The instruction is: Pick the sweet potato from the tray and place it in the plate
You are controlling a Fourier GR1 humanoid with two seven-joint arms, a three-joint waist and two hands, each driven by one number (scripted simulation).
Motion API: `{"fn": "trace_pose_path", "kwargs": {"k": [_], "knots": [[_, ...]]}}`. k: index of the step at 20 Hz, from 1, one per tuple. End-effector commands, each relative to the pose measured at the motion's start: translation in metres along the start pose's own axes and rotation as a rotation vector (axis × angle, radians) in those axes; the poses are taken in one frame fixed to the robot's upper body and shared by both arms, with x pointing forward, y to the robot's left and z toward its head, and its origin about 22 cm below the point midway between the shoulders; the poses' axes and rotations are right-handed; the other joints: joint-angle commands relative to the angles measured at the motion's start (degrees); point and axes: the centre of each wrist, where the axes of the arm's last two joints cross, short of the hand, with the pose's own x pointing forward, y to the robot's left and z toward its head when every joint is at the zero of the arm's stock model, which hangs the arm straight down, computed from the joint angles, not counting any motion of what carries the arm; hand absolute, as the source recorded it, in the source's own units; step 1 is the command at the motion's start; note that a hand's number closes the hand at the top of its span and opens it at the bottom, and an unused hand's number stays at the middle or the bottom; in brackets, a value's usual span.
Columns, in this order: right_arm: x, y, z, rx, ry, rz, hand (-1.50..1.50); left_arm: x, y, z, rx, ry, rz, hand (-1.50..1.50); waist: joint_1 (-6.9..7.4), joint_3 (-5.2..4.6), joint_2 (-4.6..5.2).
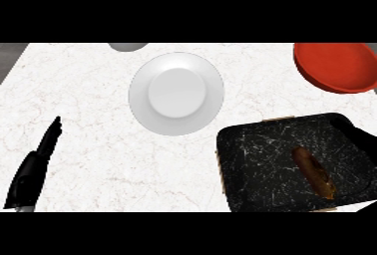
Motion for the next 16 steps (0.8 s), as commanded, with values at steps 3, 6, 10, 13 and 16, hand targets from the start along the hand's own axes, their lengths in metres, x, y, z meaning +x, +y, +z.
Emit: {"fn": "trace_pose_path", "kwargs": {"k": [3,6,10,13,16], "knots": [[-0.008,0.024,-0.038,0.063,-0.009,0.015,-1.50,0.001,0.002,-0.006,-0.005,0.014,0.019,0.00,-0.17,0.03,-0.02],[0.002,0.034,-0.040,0.108,0.003,0.019,-1.50,-0.004,0.011,-0.001,0.006,-0.003,-0.003,0.00,-0.16,0.01,-0.04],[-0.011,0.035,-0.048,0.146,-0.007,0.033,-1.50,-0.008,0.018,0.012,0.015,0.004,0.000,0.00,-0.21,0.02,-0.10],[-0.036,0.042,-0.053,0.160,0.015,0.038,-1.50,-0.005,0.005,0.018,0.009,0.005,-0.002,0.00,-0.24,0.03,-0.11],[-0.025,0.035,-0.060,0.171,0.044,0.062,-1.50,0.002,0.009,-0.003,0.022,-0.006,-0.006,0.00,-0.37,0.01,-0.08]]}}
